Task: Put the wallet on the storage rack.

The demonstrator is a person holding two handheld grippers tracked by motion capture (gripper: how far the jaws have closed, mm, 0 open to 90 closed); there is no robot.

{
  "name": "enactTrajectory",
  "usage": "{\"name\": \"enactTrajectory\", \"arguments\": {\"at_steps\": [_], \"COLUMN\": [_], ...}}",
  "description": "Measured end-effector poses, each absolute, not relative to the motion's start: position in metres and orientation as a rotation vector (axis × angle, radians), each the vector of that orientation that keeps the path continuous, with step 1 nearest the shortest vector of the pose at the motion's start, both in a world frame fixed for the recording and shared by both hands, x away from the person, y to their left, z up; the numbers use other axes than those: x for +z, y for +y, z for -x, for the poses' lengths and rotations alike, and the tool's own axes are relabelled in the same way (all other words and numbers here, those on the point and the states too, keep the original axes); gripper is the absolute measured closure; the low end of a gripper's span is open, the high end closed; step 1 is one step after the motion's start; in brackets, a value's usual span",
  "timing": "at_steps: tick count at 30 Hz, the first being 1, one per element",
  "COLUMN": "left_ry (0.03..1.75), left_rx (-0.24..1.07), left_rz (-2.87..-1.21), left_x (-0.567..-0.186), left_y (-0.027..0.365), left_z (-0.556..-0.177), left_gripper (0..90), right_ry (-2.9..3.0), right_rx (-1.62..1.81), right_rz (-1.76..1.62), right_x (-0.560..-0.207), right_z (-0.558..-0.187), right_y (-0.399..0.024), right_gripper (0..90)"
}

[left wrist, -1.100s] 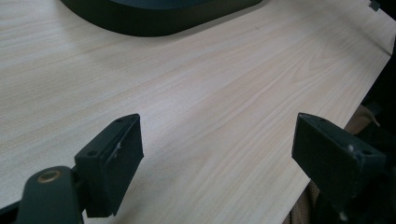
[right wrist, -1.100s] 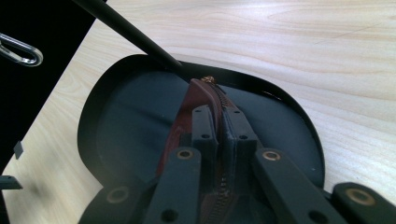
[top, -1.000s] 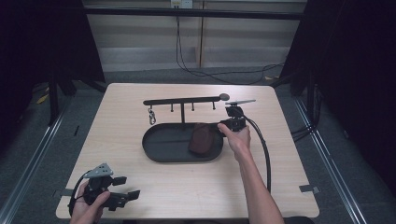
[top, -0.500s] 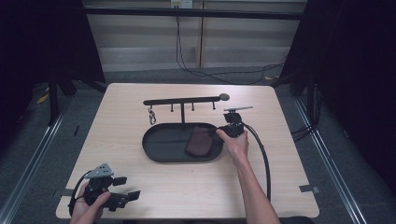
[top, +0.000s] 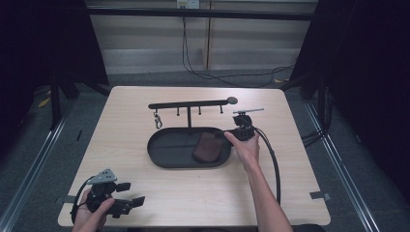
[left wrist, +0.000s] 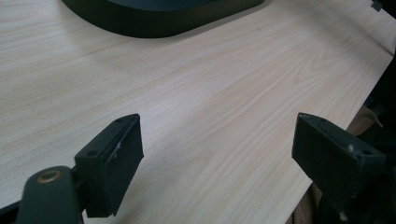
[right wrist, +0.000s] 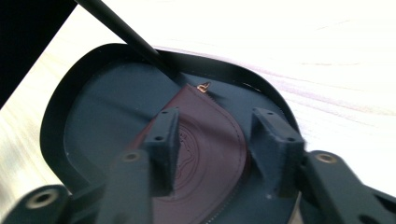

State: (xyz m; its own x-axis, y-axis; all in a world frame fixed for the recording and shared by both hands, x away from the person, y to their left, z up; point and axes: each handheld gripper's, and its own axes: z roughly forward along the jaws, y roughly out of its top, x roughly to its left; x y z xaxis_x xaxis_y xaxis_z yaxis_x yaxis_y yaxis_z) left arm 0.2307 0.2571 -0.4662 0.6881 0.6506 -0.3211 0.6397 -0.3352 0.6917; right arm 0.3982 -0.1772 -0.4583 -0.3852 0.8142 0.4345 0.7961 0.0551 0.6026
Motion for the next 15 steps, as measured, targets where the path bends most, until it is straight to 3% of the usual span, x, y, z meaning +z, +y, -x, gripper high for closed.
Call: {"name": "enactTrajectory", "arguments": {"at_steps": [3, 9, 15], "left_ry": [0.995, 0.997, 1.004], "left_rx": [0.016, 0.007, 0.008], "left_rz": [-2.049, -2.055, -2.051], "left_x": [-0.466, -0.467, -0.467], "left_y": [0.257, 0.255, 0.257], "left_z": [-0.231, -0.232, -0.233], "left_gripper": [16.4, 16.4, 16.4], "right_ry": [2.246, 2.232, 2.214], "right_rx": [1.271, 1.28, 1.24], "right_rz": [-1.698, -1.659, -1.67], "right_x": [-0.455, -0.446, -0.44], "right_z": [-0.396, -0.391, -0.387], "right_y": [-0.179, -0.182, -0.188], "right_gripper": [36.4, 18.8, 14.5]}}
